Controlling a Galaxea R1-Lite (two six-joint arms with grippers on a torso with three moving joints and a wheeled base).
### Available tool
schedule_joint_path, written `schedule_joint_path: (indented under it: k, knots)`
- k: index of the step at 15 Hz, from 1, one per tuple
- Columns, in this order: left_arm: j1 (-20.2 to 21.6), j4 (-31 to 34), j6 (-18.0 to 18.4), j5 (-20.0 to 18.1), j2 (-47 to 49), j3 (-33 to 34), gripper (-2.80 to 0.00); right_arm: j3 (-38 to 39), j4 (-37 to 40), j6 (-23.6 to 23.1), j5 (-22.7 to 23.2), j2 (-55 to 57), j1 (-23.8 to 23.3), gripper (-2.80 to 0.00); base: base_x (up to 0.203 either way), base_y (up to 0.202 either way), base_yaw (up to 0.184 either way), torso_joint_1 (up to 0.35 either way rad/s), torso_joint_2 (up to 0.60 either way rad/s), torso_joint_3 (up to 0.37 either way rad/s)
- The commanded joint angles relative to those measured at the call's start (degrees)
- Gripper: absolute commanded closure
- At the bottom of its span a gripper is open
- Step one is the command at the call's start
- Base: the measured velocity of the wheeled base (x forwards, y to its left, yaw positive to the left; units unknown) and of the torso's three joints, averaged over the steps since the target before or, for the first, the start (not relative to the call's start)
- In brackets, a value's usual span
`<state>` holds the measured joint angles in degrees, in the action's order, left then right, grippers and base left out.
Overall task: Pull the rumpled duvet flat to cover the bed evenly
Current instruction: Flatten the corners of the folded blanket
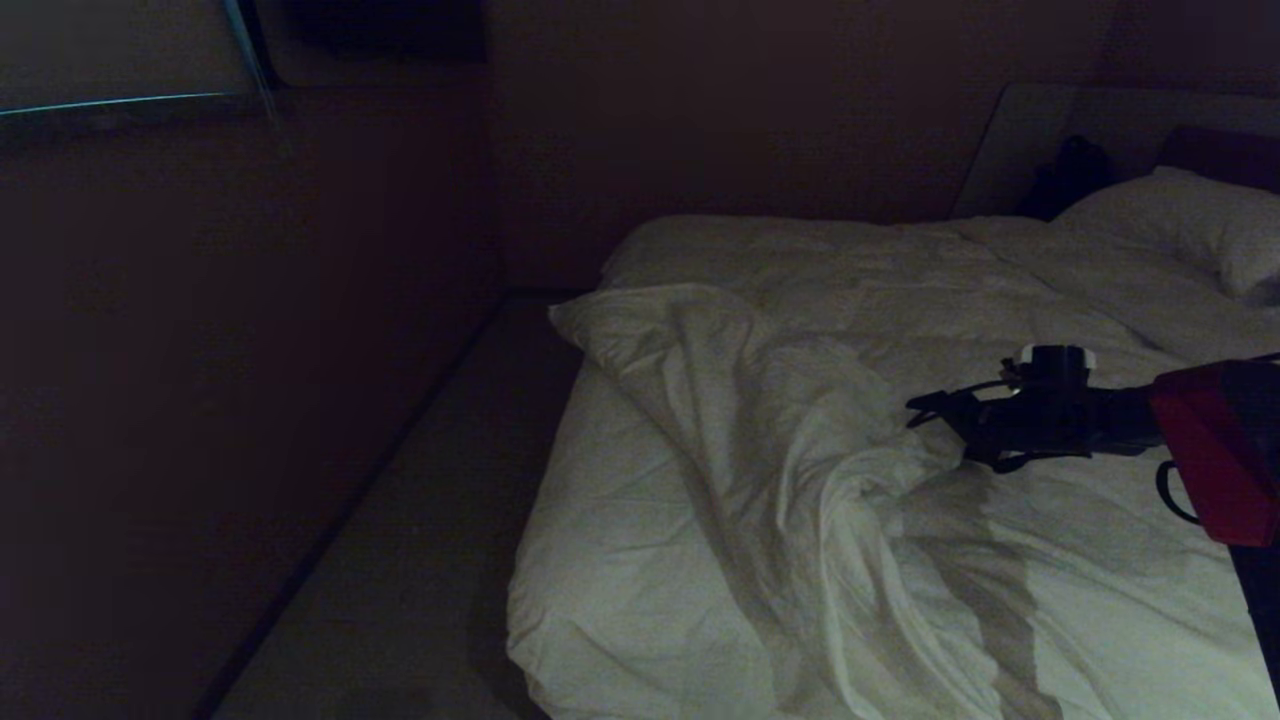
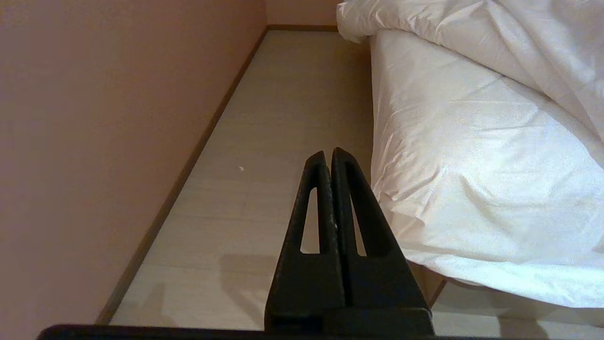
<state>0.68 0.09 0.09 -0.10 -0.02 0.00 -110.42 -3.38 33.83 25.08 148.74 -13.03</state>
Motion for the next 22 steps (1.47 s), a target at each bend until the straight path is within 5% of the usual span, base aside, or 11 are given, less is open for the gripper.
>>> schedule_joint_path:
  k: [1,10,11,22]
  knots:
    - [0.02,0.00,0.00,0.01,0.02,0.00,0.00,-0.06,-0.05,0.36,0.15,-0.03,0.02,-2.80,0.000,0.000,0.000,0.000,0.00,0.000]
    - [0.02,0.00,0.00,0.01,0.02,0.00,0.00,-0.06,-0.05,0.45,0.15,0.06,0.38,-2.80,0.000,0.000,0.000,0.000,0.00,0.000]
    - [0.02,0.00,0.00,0.01,0.02,0.00,0.00,-0.06,0.04,0.45,0.15,0.06,0.38,0.00,0.000,0.000,0.000,0.000,0.00,0.000]
    - [0.02,0.00,0.00,0.01,0.02,0.00,0.00,-0.06,-0.75,0.89,0.15,-0.11,0.38,0.00,0.000,0.000,0.000,0.000,0.00,0.000]
